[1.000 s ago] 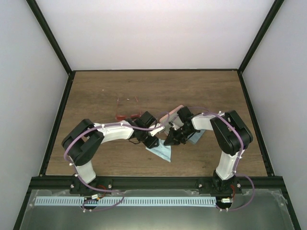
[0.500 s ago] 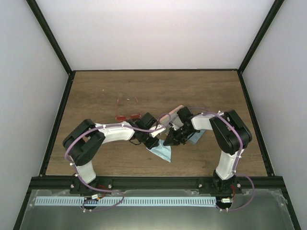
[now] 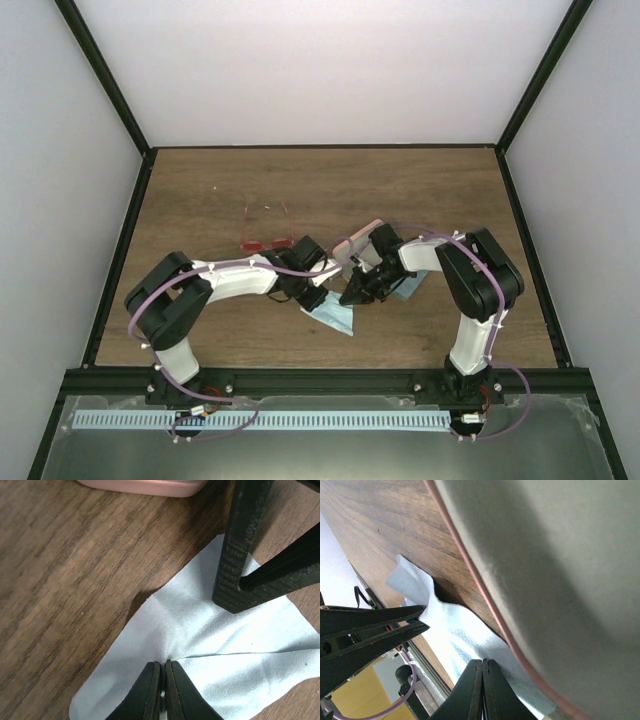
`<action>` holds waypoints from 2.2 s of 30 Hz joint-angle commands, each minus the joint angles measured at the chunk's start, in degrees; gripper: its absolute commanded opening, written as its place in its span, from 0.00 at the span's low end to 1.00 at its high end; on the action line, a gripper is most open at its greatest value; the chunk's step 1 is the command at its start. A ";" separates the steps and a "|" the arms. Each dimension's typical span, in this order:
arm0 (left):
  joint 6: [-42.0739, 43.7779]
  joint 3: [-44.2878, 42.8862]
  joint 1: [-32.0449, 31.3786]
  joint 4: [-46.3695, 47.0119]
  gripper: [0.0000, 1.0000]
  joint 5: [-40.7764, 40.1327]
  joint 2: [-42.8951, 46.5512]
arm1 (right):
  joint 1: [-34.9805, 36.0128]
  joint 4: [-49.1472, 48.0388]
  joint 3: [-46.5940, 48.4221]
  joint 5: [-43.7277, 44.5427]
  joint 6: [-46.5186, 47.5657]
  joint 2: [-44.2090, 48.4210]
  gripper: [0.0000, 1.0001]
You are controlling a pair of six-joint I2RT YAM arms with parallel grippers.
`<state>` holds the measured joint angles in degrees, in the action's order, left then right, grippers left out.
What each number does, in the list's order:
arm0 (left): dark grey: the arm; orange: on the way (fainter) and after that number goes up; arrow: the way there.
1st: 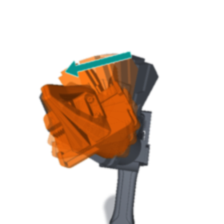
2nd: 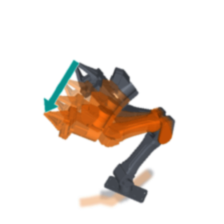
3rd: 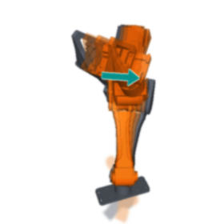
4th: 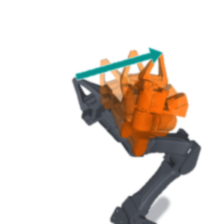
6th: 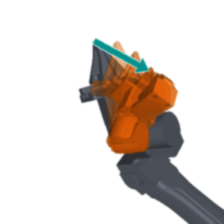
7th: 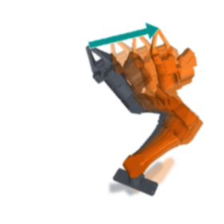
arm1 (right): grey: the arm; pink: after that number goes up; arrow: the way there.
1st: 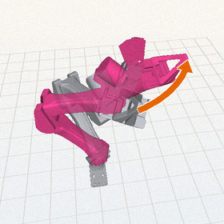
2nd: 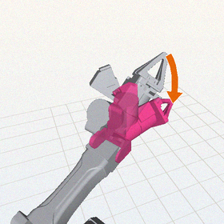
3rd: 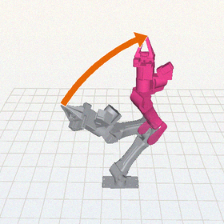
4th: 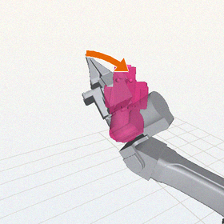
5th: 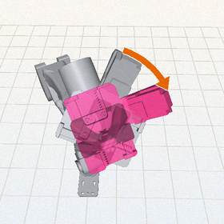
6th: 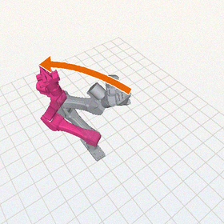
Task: Organize the sunglasses
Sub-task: Adjust the glasses cleaning cloth at the center of the board.
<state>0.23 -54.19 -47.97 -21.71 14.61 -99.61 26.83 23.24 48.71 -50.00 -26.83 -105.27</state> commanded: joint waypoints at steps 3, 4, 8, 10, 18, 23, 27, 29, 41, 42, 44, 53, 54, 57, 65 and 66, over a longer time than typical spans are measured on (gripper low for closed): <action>0.21 -0.09 -0.20 -0.42 0.17 -2.71 3.41 | 0.51 0.88 -2.21 5.70 -0.20 -2.57 0.01; -0.06 -0.18 -0.20 -0.48 0.22 -2.84 3.91 | 0.50 0.77 -2.21 5.66 -0.19 -2.72 0.01; -0.30 -0.63 -0.20 -0.95 0.25 -2.64 5.01 | 0.49 0.71 -2.19 5.53 -0.07 -2.98 0.01; -0.40 -0.57 -0.20 -1.09 0.16 -2.06 4.92 | 0.51 0.62 -2.14 5.45 -0.10 -3.14 0.01; -0.93 2.02 -0.28 -0.22 0.17 2.21 3.79 | 0.50 0.23 -2.74 5.29 -0.20 -2.89 0.01; -1.19 2.88 -0.28 0.77 0.23 2.23 2.77 | 0.50 0.19 -2.86 5.26 -0.24 -2.84 0.01; -1.44 2.72 -0.29 1.79 0.20 2.03 1.90 | 0.51 0.46 -2.77 5.43 0.02 -2.80 0.01; -1.38 2.33 -0.29 1.83 0.16 1.81 1.62 | 0.50 0.63 -2.75 5.51 0.10 -2.82 0.01; -2.01 -0.20 -0.09 0.76 0.29 1.06 3.41 | 0.48 0.31 -2.89 5.19 0.19 -3.36 0.01; -1.91 -0.27 -0.11 0.80 0.30 1.04 3.25 | 0.50 0.23 -2.87 5.11 0.26 -3.48 0.01; -2.01 -0.38 -0.04 0.89 0.34 0.91 2.90 | 0.51 0.23 -2.87 5.05 0.31 -3.59 0.01; -2.01 0.57 0.15 2.40 0.37 -1.51 2.32 | 0.50 0.21 -3.10 5.00 0.53 -3.56 0.01; -1.62 0.58 0.20 2.45 0.37 -1.88 2.24 | 0.50 0.22 -3.09 5.00 0.47 -3.69 0.01; -0.84 0.49 0.16 2.80 0.36 -2.48 1.38 | 0.55 0.20 -2.97 4.82 0.56 -3.86 0.01; -0.23 0.57 0.16 3.18 0.31 -1.82 0.45 | 0.50 0.52 -2.57 4.83 0.87 -4.31 0.01; -0.23 0.58 0.15 3.25 0.31 -1.61 0.26 | 0.50 0.55 -2.42 4.82 0.90 -4.46 0.01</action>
<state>-1.08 -53.34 -47.92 -19.75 12.88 -98.30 26.76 20.91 47.83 -52.29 -26.33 -106.08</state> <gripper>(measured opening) 0.311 0.008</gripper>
